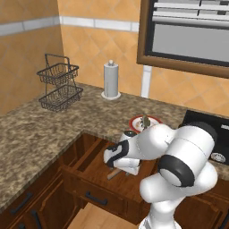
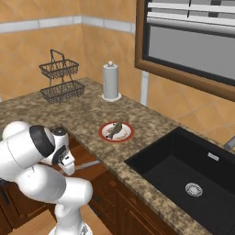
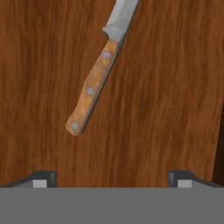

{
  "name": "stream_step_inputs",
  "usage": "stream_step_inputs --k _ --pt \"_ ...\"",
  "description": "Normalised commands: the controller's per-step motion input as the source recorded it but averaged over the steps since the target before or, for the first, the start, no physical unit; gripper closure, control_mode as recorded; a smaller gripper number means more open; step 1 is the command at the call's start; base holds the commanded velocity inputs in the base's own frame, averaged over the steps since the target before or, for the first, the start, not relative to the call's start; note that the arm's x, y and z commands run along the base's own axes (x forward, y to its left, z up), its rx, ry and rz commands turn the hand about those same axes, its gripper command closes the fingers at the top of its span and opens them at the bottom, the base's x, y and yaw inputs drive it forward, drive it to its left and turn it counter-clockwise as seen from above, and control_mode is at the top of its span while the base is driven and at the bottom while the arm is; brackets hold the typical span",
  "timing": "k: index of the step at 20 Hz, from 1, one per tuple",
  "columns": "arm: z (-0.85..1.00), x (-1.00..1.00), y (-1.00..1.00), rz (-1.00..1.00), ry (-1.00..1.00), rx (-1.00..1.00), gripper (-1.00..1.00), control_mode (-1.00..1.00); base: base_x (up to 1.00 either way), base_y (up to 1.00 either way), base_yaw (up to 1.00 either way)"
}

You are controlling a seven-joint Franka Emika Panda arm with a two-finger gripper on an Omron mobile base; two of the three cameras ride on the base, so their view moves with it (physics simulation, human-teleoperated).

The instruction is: Pick up the knife from the drawer and place it on the cutting board. Then place the meat from the plate to the cutting board.

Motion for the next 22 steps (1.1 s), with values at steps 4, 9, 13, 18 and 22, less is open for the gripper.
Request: stream_step_inputs --k 4,9,13,18,22 --pt "-0.03 0.23 0.0 -0.03 0.0 0.0 -1.0 -1.0 0.0 0.0 0.0" --pt "-0.06 0.17 0.0 -0.01 0.0 0.0 -1.0 -1.0 0.0 0.0 0.0" --pt "-0.23 0.11 0.0 0.0 0.0 0.0 -1.0 -1.0 0.0 0.0 0.0" --pt "-0.27 0.1 0.0 0.0 0.01 0.0 -1.0 -1.0 0.0 0.0 0.0" --pt "-0.24 0.06 0.0 0.0 0.0 0.0 -1.0 -1.0 0.0 0.0 0.0"
